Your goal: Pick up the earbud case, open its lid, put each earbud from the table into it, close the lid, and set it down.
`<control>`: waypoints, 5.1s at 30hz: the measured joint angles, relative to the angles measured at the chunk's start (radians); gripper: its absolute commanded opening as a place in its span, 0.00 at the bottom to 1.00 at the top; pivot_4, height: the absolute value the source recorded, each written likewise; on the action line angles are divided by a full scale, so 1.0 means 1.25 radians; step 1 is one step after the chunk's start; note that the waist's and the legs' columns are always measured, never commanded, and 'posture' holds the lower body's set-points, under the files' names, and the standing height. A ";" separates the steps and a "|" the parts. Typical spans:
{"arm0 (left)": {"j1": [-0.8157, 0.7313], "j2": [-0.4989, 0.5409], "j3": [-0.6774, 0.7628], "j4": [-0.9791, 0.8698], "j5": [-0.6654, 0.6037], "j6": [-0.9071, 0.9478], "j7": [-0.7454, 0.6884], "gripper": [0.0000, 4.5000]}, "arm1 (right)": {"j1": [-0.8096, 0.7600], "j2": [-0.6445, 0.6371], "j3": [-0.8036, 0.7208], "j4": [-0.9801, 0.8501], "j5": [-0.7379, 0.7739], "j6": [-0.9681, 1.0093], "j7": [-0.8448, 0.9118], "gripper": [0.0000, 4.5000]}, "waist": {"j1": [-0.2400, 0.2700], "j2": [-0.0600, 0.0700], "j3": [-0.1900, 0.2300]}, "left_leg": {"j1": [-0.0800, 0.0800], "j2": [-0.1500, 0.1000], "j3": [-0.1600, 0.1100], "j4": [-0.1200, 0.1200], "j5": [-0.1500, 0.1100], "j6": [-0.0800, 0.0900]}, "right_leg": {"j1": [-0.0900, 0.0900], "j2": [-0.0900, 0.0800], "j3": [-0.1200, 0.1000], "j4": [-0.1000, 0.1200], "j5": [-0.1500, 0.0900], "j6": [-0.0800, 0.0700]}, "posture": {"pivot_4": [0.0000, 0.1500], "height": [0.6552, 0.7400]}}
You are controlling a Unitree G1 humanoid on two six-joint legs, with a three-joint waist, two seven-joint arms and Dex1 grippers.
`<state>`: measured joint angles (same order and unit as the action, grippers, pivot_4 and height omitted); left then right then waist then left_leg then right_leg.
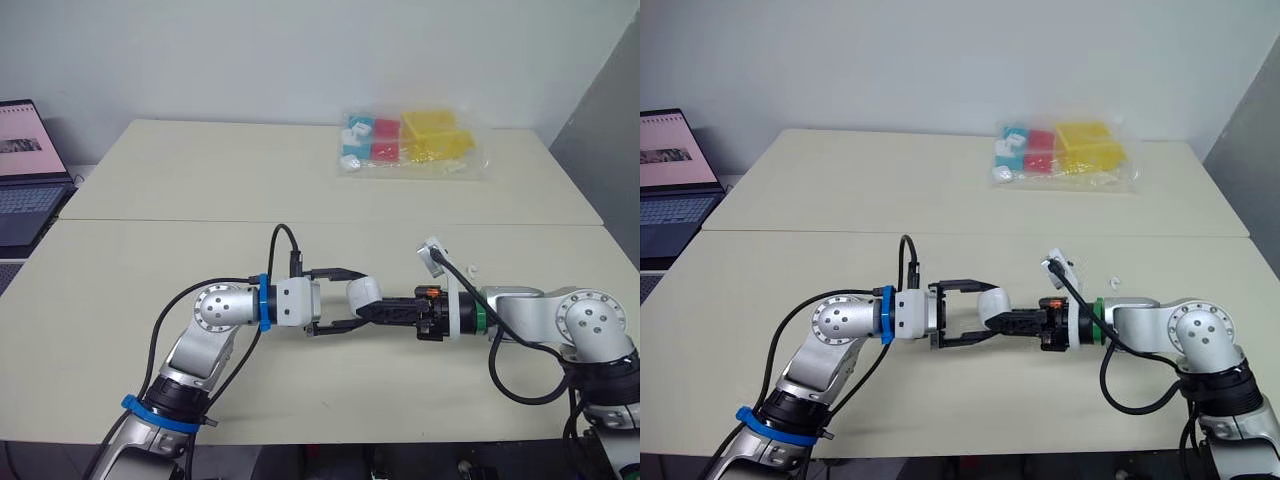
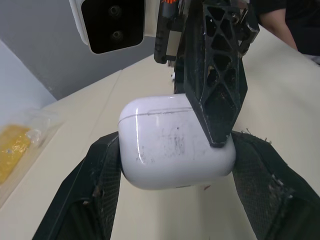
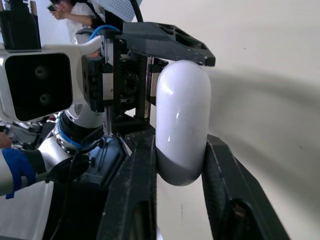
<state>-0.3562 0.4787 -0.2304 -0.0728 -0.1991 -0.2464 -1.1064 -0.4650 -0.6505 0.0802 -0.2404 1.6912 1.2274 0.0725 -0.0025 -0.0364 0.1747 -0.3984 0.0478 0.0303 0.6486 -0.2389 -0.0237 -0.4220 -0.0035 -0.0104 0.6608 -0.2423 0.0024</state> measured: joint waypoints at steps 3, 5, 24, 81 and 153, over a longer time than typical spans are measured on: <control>0.000 0.001 0.000 0.000 -0.002 0.000 -0.002 0.63 | 0.000 0.001 0.000 0.006 -0.004 0.002 0.013 0.17 | 0.000 0.000 0.000 | 0.000 0.000 0.000 0.000 0.000 0.000 | 0.000 0.000 0.000 0.000 0.000 0.000 | 1.00 1.00; 0.002 0.000 0.000 -0.002 -0.002 0.001 0.001 0.63 | 0.000 0.001 0.000 0.007 -0.008 0.003 0.018 0.17 | 0.000 0.000 0.000 | 0.000 0.000 0.000 0.000 0.000 0.000 | 0.000 0.000 0.000 0.000 0.000 0.000 | 1.00 1.00; -0.015 0.069 0.001 0.004 -0.008 0.114 -0.004 1.00 | -0.031 -0.056 0.013 -0.023 -0.212 0.020 0.160 0.17 | 0.000 0.001 0.001 | 0.000 0.000 0.000 -0.001 0.000 0.000 | -0.001 0.000 0.000 0.000 0.000 0.000 | 1.00 1.00; -0.204 -0.019 -0.125 -0.082 -0.009 0.684 0.105 1.00 | -0.266 -0.204 0.359 -0.135 -1.211 -0.310 0.864 0.17 | -0.001 0.002 0.002 | 0.000 -0.001 0.000 -0.001 0.000 0.000 | -0.003 0.000 0.000 0.002 -0.001 -0.002 | 1.00 1.00; -0.053 -0.151 0.017 0.067 -0.091 0.292 0.071 0.17 | -0.052 -0.163 0.051 -0.116 -1.206 -0.686 0.796 1.00 | 0.000 0.002 0.001 | 0.003 -0.001 0.001 0.001 0.000 0.000 | 0.001 0.000 0.001 0.002 -0.001 -0.001 | 1.00 1.00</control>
<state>-0.4224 0.2896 -0.2089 0.0107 -0.3123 0.1190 -1.0173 -0.5304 -0.8549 0.1441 -0.3855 0.1835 0.3699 1.0677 -0.0021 -0.0337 0.1764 -0.3946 0.0466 0.0310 0.6495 -0.2387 -0.0240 -0.4207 -0.0031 -0.0097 0.6638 -0.2432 0.0007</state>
